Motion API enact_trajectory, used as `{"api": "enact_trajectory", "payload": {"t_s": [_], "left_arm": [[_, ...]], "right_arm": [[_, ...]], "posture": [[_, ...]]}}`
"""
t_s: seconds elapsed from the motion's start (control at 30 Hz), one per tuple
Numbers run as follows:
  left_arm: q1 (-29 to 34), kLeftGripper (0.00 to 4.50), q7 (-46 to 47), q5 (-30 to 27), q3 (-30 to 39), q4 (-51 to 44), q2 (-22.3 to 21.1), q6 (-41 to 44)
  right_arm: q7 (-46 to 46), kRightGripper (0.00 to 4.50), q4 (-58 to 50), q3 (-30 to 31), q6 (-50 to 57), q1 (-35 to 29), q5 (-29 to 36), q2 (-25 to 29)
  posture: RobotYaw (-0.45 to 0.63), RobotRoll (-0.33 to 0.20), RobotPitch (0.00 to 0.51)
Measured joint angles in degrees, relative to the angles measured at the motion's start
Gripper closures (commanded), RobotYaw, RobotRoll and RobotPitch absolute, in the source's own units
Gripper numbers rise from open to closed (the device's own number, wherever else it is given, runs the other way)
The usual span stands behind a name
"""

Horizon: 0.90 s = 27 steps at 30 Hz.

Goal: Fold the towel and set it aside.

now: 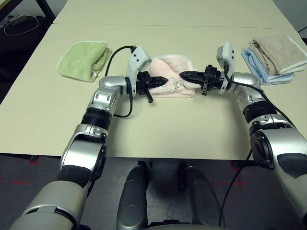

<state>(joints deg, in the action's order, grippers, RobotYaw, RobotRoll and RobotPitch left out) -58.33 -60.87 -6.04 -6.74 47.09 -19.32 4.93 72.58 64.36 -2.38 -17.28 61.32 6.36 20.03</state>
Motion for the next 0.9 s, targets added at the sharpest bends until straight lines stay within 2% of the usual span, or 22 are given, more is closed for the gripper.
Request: {"api": "enact_trajectory", "payload": {"t_s": [0.3,0.6,0.73,0.9], "left_arm": [[-3.04,4.45,-2.94,1.91,-0.29,9.50,-1.54,-6.19],[-4.01,4.45,-4.73,2.71,-0.03,12.31,-3.11,-7.45],[-5.24,4.45,-5.31,2.51,1.38,12.70,-3.78,-7.10],[-10.51,4.45,-5.03,0.38,5.35,12.57,-2.93,-6.10]], "right_arm": [[-0.73,4.50,3.07,1.12,-3.76,-2.79,-1.97,0.95],[0.65,4.50,4.91,-0.82,-3.61,-2.99,-1.16,3.15],[2.83,4.50,5.42,-3.65,-1.99,-0.90,1.27,4.12],[2.56,4.50,4.99,-7.45,-0.14,4.47,4.77,3.62]], "posture": [[0.06,0.000,0.220],[0.05,0.000,0.216],[0.05,0.000,0.215],[0.05,0.000,0.214]]}}
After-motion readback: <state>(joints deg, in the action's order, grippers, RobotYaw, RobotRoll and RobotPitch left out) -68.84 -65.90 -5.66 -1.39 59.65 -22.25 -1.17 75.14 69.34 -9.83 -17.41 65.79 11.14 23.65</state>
